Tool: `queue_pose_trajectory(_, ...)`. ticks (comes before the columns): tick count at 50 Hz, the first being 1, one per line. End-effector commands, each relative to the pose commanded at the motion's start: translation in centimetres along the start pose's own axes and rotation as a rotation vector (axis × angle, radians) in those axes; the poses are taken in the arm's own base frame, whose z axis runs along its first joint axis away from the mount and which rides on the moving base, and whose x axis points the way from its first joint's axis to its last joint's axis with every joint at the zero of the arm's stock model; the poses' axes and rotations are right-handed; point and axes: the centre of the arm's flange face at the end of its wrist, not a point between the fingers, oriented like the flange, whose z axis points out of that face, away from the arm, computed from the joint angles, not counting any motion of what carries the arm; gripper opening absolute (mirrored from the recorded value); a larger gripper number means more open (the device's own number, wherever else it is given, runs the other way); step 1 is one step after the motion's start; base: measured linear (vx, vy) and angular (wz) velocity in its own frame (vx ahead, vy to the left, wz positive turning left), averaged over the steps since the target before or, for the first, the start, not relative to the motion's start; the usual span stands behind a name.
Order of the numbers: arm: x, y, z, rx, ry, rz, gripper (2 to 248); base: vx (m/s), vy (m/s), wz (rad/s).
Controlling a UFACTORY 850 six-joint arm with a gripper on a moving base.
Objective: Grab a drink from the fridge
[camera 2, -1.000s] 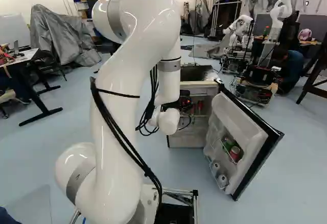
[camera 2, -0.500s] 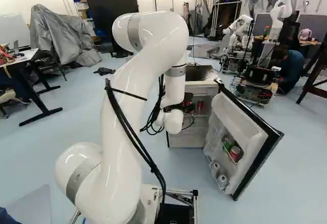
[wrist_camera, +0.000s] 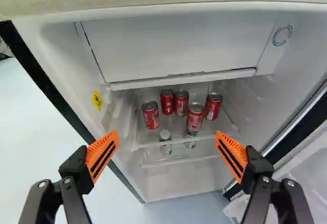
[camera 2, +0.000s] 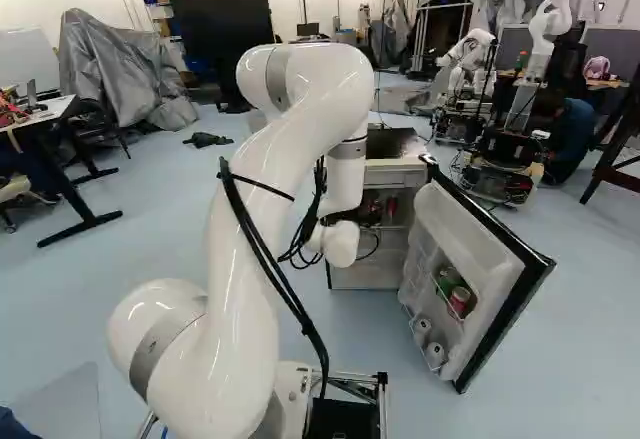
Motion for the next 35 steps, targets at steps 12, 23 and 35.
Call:
queue_pose_trajectory(12, -1.3, 0.2, 1.6, 0.005, -0.005, 0.000, 247, 0.000, 0.000, 0.000)
queue_pose_trajectory(23, -2.4, 0.7, 3.7, 0.005, -0.001, -0.002, 247, 0.000, 0.000, 0.000)
queue_pose_trajectory(35, -3.7, 1.9, 6.0, -0.004, 0.011, -0.003, 247, 0.000, 0.000, 0.000)
